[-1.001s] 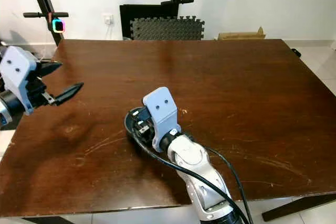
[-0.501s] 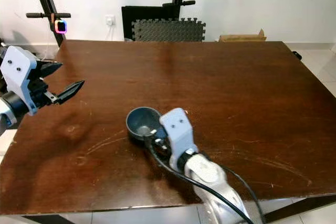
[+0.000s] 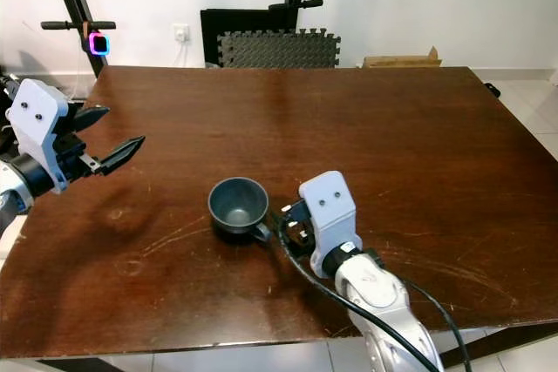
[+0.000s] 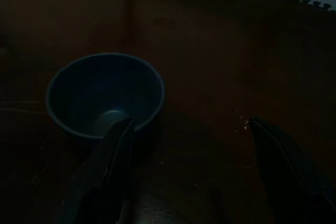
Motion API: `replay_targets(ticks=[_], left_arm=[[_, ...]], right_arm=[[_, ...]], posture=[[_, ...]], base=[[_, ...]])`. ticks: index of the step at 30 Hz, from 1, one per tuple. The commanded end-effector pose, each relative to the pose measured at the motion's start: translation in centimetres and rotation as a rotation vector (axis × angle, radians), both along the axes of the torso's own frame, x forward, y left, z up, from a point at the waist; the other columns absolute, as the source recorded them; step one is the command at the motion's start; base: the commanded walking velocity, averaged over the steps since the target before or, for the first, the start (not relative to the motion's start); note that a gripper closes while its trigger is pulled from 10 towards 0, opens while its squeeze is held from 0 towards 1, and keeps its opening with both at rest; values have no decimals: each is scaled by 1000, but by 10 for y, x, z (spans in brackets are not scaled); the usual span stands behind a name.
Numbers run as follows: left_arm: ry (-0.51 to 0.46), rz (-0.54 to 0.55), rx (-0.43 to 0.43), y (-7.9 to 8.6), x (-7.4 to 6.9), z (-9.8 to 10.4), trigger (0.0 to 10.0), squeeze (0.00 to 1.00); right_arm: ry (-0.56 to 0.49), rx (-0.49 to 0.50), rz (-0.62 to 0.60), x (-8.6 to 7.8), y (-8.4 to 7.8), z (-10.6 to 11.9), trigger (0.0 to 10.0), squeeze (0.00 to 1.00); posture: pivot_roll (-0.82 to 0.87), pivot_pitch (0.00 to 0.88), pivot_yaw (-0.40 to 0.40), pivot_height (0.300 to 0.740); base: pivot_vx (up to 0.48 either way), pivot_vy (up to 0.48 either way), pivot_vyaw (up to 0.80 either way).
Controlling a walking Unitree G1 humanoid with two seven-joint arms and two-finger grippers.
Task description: Setting the table
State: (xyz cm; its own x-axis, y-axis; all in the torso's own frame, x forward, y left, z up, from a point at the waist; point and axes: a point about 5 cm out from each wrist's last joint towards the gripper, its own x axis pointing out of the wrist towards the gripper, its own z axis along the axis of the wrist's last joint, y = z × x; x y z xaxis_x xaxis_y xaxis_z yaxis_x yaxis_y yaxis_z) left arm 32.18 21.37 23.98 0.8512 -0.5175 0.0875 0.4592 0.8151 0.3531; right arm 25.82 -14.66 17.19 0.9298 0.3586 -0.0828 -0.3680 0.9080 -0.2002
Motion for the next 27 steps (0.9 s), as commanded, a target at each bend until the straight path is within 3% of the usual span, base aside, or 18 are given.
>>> replay_targets(ticks=[1, 27], left_arm=[[17, -7, 4, -2, 0, -3, 10000, 0], [25, -7, -1, -3, -1, -6, 10000, 0]], right_arm=[[-6, 6, -24, -2, -3, 2, 10000, 0], [7, 19, -58, -9, -10, 4, 10000, 0]], posture=[[-38, 55, 83, 740], [-45, 61, 84, 740]], base=[[0, 0, 0], [0, 0, 0]])
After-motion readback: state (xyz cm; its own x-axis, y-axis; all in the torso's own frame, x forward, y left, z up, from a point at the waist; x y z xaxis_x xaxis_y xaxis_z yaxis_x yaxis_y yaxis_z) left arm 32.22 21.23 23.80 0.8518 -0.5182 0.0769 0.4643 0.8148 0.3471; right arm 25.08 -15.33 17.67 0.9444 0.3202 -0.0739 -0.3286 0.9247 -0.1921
